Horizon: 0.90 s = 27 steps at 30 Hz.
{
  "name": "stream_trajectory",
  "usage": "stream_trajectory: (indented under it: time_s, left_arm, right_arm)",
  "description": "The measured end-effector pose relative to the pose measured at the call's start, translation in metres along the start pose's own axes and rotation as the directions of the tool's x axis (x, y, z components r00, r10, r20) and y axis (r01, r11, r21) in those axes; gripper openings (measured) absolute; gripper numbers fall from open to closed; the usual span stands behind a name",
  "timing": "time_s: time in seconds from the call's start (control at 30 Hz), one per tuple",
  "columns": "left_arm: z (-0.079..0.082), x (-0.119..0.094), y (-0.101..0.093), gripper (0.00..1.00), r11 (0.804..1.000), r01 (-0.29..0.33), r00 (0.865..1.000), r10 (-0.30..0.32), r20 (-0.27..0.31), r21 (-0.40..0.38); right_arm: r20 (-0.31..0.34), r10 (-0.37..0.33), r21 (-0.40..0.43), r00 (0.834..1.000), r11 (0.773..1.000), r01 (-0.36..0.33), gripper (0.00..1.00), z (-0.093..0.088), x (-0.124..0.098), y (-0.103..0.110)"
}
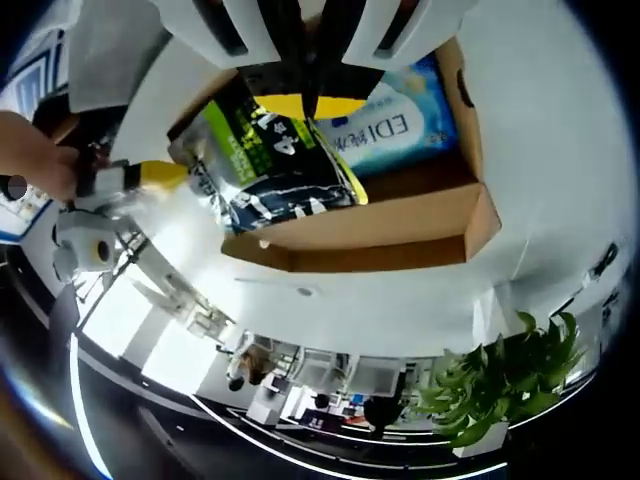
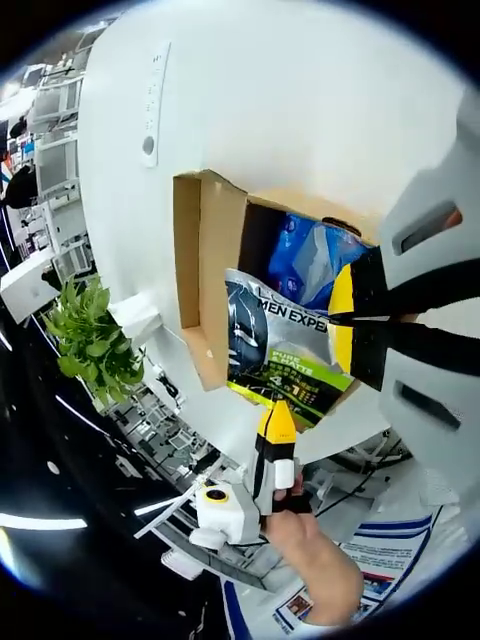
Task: Operate the shoe box by opening the lid, removing the specified soft item, and placing it in the target area until the item is outside and the box remains undamaged.
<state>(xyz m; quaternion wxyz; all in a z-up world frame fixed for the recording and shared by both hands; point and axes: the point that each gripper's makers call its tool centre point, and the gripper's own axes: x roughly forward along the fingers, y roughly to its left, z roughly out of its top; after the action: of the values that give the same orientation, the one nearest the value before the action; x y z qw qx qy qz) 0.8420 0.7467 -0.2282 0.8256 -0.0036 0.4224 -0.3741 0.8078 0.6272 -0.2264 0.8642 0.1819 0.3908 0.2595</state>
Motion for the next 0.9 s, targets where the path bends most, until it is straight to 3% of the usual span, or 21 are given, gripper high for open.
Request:
stream_trajectory:
  time_s: [0.4, 0.9]
  left_arm:
    - [0.011, 0.009, -0.043, 0.0, 1.0, 0.013, 1.0, -0.013, -0.003, 0.028]
    - [0.023, 0.038, -0.1, 0.0, 0.998, 0.033, 0.999, -0.032, -0.01, 0.06]
  right_arm:
    - [0.022, -0.001, 0.007, 1.0, 1.0, 0.001, 0.0, -0.002, -0.039, -0.028]
    - [0.044, -0.019, 0.02, 0.999, 1.0, 0.018, 0.0, -0.009, -0.087, -0.068]
